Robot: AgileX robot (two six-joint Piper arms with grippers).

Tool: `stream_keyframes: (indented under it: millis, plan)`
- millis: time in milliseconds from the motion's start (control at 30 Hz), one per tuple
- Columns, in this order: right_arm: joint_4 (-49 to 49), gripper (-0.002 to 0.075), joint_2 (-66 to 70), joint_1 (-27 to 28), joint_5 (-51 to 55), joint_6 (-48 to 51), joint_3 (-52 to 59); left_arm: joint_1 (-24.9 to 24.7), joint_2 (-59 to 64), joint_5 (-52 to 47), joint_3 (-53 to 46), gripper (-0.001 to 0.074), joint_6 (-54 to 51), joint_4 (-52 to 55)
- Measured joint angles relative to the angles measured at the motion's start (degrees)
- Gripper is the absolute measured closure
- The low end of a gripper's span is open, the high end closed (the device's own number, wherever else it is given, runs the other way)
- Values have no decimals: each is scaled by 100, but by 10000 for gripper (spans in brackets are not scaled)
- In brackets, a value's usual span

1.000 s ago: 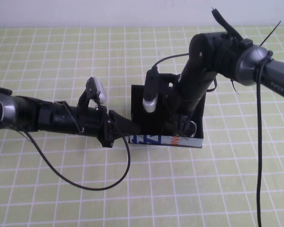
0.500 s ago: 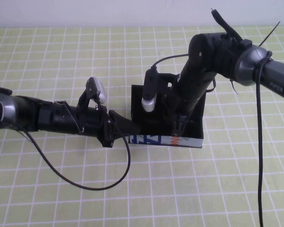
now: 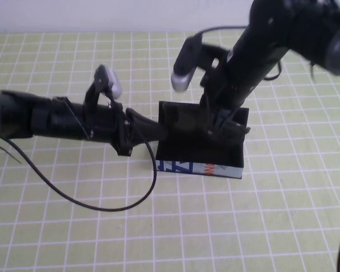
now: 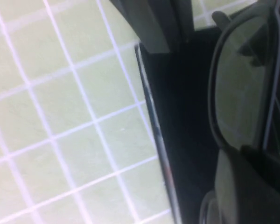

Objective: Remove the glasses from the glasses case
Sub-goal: Pick up the glasses from the glasses case, then place the glasses on the table

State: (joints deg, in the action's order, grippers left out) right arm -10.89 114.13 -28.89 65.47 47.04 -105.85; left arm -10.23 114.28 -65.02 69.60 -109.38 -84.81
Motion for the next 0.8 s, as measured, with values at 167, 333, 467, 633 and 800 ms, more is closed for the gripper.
stream_keyframes:
  millis: [167, 333, 467, 633, 800]
  plan:
    - [-26, 711, -737, 121, 421, -948, 11, 10, -538, -27, 0, 739, 416, 80]
    - [-38, 711, -1615, 629, 388, -1780, 634, 10, -950, 104, 0, 739, 856, 300]
    - [-38, 711, -2363, 1057, -124, -2568, 1771, 10, -1142, 318, 0, 739, 1068, 432]
    - [-109, 712, -2975, 1176, -1293, -3726, 3483, 10, -1179, 406, 0, 739, 1134, 468]
    - [-512, 712, -3023, 1176, -2582, -4368, 4940, 10, -1179, 408, 0, 739, 1188, 504]
